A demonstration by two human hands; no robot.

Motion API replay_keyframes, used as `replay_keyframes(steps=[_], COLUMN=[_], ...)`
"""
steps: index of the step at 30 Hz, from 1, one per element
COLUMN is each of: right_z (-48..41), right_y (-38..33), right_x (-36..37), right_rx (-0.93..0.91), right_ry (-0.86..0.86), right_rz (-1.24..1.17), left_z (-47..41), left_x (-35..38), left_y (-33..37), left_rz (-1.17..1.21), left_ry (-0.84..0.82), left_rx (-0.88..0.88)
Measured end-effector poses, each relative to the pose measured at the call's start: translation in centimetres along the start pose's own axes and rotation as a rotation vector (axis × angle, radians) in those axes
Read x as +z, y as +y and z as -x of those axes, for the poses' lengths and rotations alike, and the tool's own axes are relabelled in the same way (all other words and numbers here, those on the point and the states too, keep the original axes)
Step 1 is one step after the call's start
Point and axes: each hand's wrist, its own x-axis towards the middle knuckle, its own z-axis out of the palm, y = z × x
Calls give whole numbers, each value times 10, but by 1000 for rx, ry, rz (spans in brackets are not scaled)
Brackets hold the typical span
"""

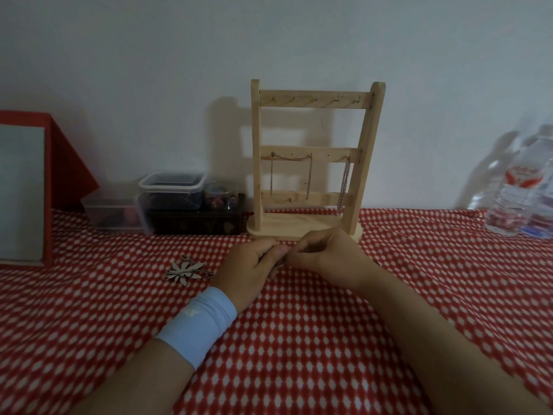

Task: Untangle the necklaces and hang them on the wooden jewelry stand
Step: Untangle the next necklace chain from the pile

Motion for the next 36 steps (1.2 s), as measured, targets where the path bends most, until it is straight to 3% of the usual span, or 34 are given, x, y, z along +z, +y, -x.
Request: replay_keyframes(steps=[10,15,25,28,32,36], right_z=[4,3,4,3,1,0], right_y=[-3,-4,-6,-4,-1,-5], right_x=[-1,0,-2,2,5,8], right_rx=[44,129,50,22,-57,-131], right_ry=[22,-20,-43,-41,-37,41], right_rz=[1,-81,2,122,385,483], left_z=[0,-1,-2,-4,-3,-5], left_x=[-2,-5,-1,-4,-9,-6], left_y=[1,3,2,5,16,16], left_rz=[54,108,100,-30,-553,-519], left_ry=[-79,-5,-1,6,-117,-196], left_rx=[-52,-49,-127,-132,-29,-71])
